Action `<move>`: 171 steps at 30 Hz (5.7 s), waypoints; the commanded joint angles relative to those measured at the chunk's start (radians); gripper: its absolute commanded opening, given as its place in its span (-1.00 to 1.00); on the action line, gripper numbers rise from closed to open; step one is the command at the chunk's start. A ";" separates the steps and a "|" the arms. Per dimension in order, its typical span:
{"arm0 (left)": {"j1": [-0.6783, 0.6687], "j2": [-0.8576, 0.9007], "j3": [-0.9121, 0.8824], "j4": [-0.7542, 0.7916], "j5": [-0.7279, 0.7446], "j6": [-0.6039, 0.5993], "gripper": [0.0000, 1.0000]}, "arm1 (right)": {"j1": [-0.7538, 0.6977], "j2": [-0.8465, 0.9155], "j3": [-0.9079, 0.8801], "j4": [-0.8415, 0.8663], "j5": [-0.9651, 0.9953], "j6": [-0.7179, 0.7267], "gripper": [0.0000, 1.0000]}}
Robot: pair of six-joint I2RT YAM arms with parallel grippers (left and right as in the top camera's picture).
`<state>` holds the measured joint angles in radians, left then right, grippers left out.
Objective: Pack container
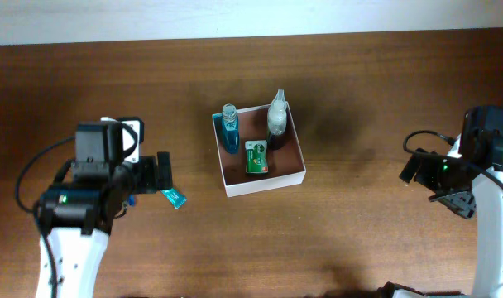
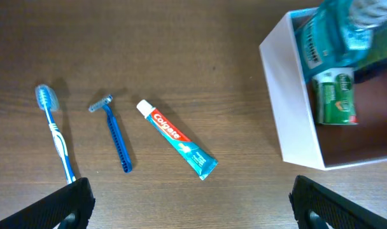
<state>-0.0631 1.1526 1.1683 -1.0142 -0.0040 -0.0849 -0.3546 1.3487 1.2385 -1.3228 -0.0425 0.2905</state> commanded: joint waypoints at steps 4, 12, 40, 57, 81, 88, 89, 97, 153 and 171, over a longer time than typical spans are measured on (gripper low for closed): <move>0.000 0.088 0.011 0.002 -0.018 -0.028 0.99 | 0.082 -0.019 -0.018 0.082 -0.115 -0.099 0.88; 0.001 0.091 0.011 0.001 -0.018 -0.027 0.99 | 0.372 0.091 -0.018 0.227 -0.096 -0.093 -0.69; 0.000 0.091 0.011 -0.012 -0.018 -0.027 0.99 | 0.649 0.418 -0.018 0.452 -0.373 -0.183 -0.92; 0.001 0.091 0.011 -0.021 -0.018 -0.027 0.99 | 0.499 0.278 0.090 0.247 0.026 -0.095 -0.35; 0.023 0.379 0.011 -0.010 -0.062 -0.474 0.99 | 0.060 -0.145 0.014 -0.043 -0.002 -0.072 0.83; 0.053 0.537 0.011 0.055 -0.041 -0.493 0.99 | 0.060 -0.131 -0.044 -0.011 -0.002 -0.072 0.83; 0.057 0.554 0.011 0.061 -0.040 -0.503 0.99 | 0.060 -0.130 -0.048 -0.008 -0.002 -0.072 0.83; 0.073 0.668 0.011 0.140 -0.025 -0.510 0.99 | 0.060 -0.130 -0.051 -0.005 -0.002 -0.072 0.83; -0.241 0.252 0.166 0.174 0.015 0.291 -0.99 | 0.060 -0.130 -0.051 -0.005 -0.002 -0.072 0.83; -0.520 0.453 0.158 0.215 0.122 1.018 -0.78 | 0.060 -0.130 -0.051 -0.002 -0.002 -0.072 0.83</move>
<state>-0.5716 1.5635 1.3277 -0.8089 0.0986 0.8661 -0.2878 1.2148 1.1915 -1.3293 -0.0422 0.2108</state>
